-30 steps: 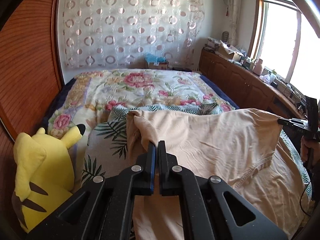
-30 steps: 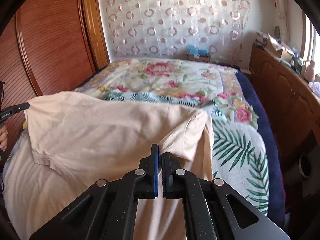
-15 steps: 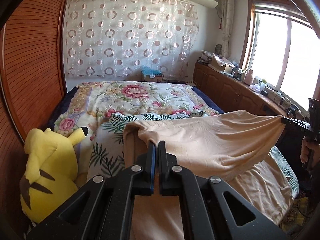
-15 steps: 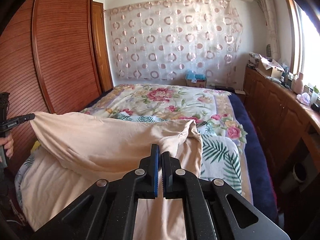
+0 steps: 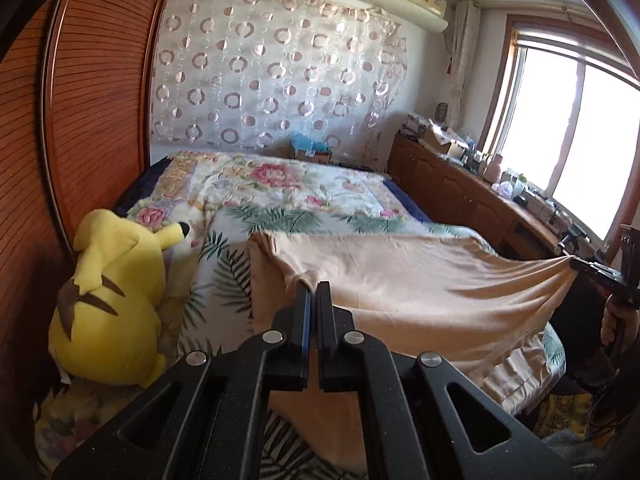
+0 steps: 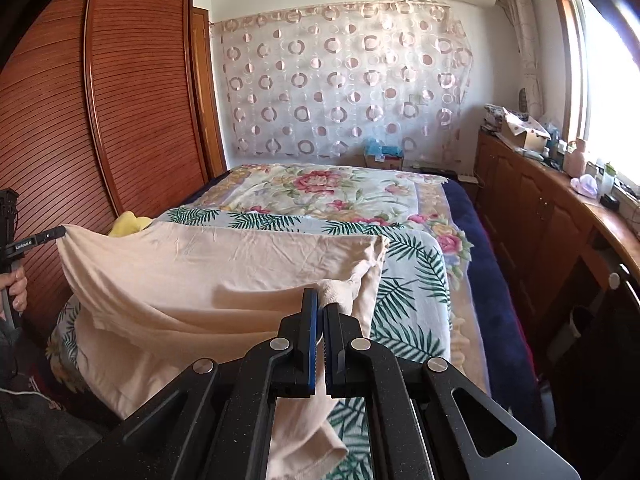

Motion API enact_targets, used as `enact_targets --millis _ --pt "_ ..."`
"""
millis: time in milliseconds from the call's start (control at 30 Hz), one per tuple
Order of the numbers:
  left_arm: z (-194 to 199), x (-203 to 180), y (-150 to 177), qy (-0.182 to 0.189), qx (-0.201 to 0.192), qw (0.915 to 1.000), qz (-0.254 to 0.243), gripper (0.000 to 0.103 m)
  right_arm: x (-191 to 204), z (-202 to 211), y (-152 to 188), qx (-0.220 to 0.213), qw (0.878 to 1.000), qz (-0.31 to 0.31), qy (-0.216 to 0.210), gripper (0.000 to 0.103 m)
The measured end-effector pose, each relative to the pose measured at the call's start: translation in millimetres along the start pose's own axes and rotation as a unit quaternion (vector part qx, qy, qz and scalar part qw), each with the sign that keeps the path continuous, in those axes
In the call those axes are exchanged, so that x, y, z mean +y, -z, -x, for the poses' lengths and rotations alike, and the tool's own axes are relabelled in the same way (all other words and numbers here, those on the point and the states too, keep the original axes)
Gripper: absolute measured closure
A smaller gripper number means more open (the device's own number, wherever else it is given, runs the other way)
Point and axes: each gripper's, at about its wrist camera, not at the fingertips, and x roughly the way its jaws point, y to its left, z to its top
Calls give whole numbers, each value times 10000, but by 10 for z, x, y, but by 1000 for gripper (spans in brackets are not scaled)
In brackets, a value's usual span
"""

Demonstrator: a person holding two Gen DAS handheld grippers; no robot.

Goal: Fold small clothes

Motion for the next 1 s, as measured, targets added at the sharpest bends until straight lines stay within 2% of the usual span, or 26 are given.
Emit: enact_targets --millis 167,300,333,367,400,467,500,533,567,633,800,1000 --pt "-128 103 344 -261 491 9984 44 100 -7 -222 191 565 9983 -133 -71 101" --pt "-195 93 557 -223 702 9973 12 99 -43 -478 401 894 9954 -146 301 101" --pt "-196 75 570 -196 717 9972 -4 99 -51 -538 412 978 9947 -171 268 98" --pt "-186 70 572 -180 714 9973 -18 94 -58 -578 402 1010 9944 -183 265 95" --pt "-183 62 555 -188 700 9974 -35 79 -61 -601 383 1000 9944 -174 311 94" --pt "-157 20 519 -226 618 9978 -100 57 -53 -621 319 944 9948 -137 363 84" --pt "-139 10 492 -215 563 9981 -126 51 -33 -620 297 918 9950 -115 368 80" --pt "-134 12 478 -201 539 9983 -119 49 -22 -613 274 883 9953 -101 390 71" --pt "-137 13 466 -201 529 9983 -106 43 0 -597 264 845 9955 -81 423 61" --pt "-166 28 467 -261 497 9984 -84 35 34 -578 279 778 9960 -35 447 60" --pt "-344 65 540 -302 641 9975 36 33 44 -496 549 692 9967 -94 421 60" --pt "-486 73 665 -436 674 9967 82 33 -120 -683 750 719 9953 -469 456 60"
